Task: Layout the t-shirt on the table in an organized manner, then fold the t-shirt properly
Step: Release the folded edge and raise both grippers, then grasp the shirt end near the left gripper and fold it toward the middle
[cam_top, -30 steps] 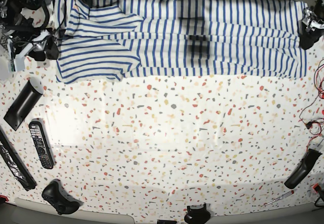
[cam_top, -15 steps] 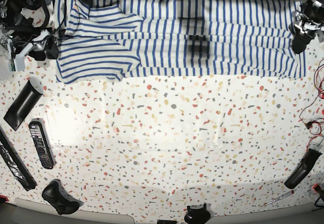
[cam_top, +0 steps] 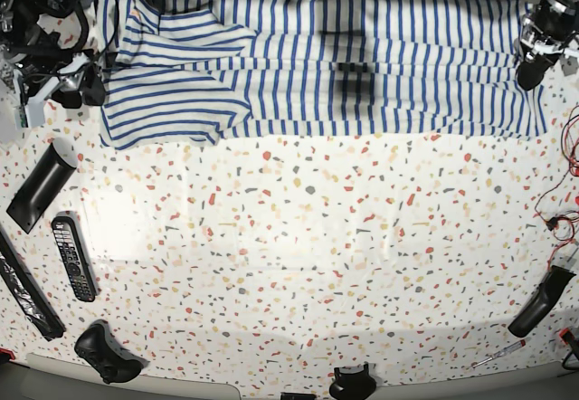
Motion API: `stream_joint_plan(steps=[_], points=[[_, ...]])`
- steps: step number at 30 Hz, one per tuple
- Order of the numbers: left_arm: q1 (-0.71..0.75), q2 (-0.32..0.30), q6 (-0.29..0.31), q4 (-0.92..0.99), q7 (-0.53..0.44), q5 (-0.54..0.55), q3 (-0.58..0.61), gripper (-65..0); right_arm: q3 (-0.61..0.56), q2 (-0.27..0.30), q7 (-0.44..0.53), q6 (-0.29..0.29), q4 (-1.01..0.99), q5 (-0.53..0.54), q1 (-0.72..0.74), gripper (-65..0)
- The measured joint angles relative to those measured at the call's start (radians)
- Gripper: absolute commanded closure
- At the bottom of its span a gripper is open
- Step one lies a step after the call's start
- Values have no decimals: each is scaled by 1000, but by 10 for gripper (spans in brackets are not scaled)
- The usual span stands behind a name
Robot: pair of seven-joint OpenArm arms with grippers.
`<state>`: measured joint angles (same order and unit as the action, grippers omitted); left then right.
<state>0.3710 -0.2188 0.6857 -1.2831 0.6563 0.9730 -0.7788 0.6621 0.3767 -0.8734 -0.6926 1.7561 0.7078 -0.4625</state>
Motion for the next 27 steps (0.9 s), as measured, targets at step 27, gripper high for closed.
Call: stream_joint_plan(steps=[27], points=[[153,171,0,-537,108,81,-25,0,2,2,-5,0,0,79,80,-278]])
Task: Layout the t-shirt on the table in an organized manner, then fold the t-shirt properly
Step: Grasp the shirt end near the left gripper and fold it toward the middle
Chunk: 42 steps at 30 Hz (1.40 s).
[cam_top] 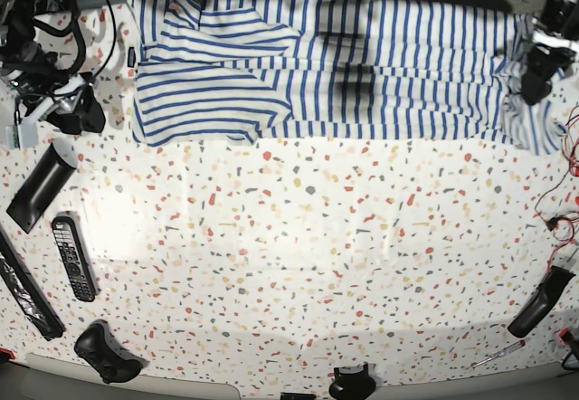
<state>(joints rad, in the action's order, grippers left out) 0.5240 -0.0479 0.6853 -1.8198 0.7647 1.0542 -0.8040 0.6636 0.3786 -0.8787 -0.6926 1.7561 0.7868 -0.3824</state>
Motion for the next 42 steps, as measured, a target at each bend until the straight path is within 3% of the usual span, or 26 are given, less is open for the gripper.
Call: stream_joint_plan(steps=[4,13,20,24,28,31,35,40,42], points=[[-4,71,-2,-79,13,3,56,0,0,0,-2,0,0,0,0,-278],[25,172,-23,-87,22,-7,323,0,0,1,2,0,0,0,0,-278],[81,175,-23,-87,2,-51,504,0,0,1,-2,0,0,0,5,-278],[82,175,-24,-87,-85,-144,599,0,0,1,-1,0,0,0,23,-278],[82,175,-114,-87,-187,-281,660,0,0,1,-2,0,0,0,28,-278],[64,175,-131,-86,-184,-358,673,0,0,1,-3,0,0,0,28,-278],[47,175,-155,-87,-191,-377,672,0,0,1,-6,0,0,-1,28,-278],[49,175,-154,-87,-133,-483,672,0,0,1,-5,0,0,0,28,-278],[49,175,-154,-87,-133,-483,672,-143,0,1,-5,0,0,0,28,-278]])
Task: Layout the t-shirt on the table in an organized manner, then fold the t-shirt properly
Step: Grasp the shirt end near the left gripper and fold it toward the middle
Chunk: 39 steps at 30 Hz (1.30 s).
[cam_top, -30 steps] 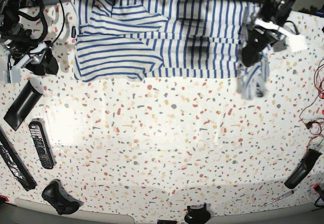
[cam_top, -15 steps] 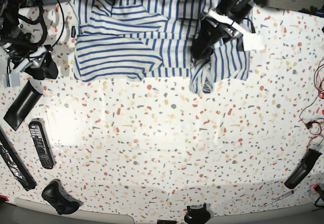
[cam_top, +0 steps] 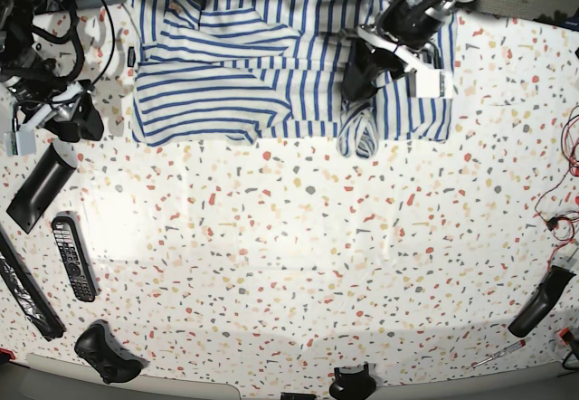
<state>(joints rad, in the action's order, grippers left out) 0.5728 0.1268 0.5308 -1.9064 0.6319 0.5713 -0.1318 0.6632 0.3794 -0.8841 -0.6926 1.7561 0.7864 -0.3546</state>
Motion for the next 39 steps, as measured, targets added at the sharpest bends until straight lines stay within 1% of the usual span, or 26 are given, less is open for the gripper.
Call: stream_joint_plan(steps=[1,2,3,6,11,14,15,17,20,23,24,25,27,32,36,39], points=[[0,0,-2,0,-1,7,0,-225,0,0,0,0,0,0,0,-278],[0,0,-1,0,-3,29,0,-278,0,0,0,0,0,0,0,-278],[-2,0,1,0,-3,42,0,-296,0,0,0,0,0,0,0,-278],[-23,0,0,0,-2,88,0,-296,0,0,0,0,0,0,0,-278],[-60,0,12,0,-3,93,0,-296,0,0,-1,0,0,0,0,-278],[-79,-5,13,0,-3,77,0,-296,0,0,-60,0,0,0,0,-278],[-86,-15,13,0,-3,58,0,-296,0,1,-91,0,0,8,0,-278],[-102,-61,18,0,-8,-3,1,-296,0,10,-163,0,0,52,0,-278],[-111,-135,15,0,-50,-101,0,-296,0,44,-193,0,0,105,-2,-278],[-111,-201,-63,0,-110,-106,-15,-296,0,80,-256,1,-20,159,5,-278],[-111,-217,-82,0,-118,-107,-29,-296,0,88,-255,0,-41,158,4,-278],[-112,-230,-86,0,-134,-106,-48,-296,0,90,-255,1,-68,157,3,-278],[-113,-248,-93,0,-137,-106,-99,-296,0,95,-256,2,-141,163,4,-278],[-111,-255,-96,0,-134,-105,-218,-296,0,94,-262,2,-315,246,3,-278],[-111,-255,-97,0,-137,-105,-274,-296,-34,79,-258,0,-343,239,-6,-278],[-111,-257,-96,0,-137,-105,-276,-296,-102,73,-239,0,-341,264,-24,-278]])
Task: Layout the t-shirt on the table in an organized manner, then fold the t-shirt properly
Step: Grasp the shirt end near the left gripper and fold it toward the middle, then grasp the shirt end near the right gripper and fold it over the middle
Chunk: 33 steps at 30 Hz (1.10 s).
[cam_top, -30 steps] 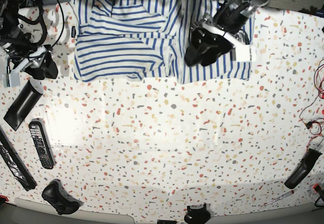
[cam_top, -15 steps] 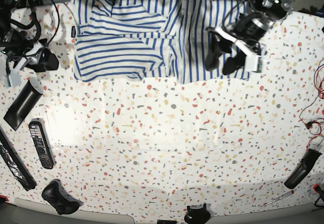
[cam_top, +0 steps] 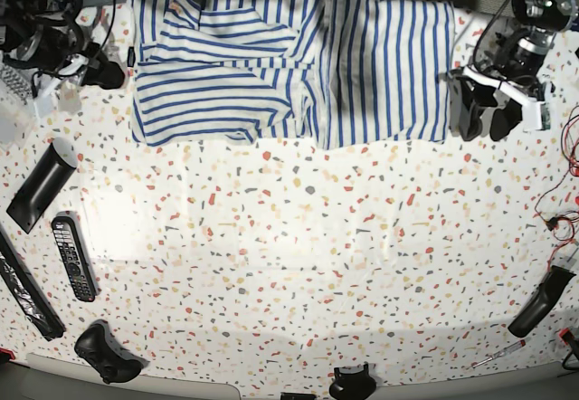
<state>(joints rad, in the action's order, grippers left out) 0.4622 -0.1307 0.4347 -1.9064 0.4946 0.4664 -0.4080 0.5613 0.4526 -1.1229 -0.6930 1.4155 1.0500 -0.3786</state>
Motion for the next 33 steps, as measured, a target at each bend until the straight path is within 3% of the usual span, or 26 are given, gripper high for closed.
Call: stream_joint_plan(steps=[4,13,18,22,33], points=[[0,0,2,0,0,0,0,-296,-112,3,12,0,3,10,-1,-278],[0,0,2,0,0,0,0,-296,-216,-88,30,-7,6,29,2,-272],[0,0,3,0,0,0,0,-296,-214,-90,28,-7,5,19,2,-83],[0,0,2,0,0,0,0,-296,-183,-91,12,-7,6,19,8,0],[0,0,2,0,3,0,0,-294,75,-92,-20,0,211,-25,11,0]])
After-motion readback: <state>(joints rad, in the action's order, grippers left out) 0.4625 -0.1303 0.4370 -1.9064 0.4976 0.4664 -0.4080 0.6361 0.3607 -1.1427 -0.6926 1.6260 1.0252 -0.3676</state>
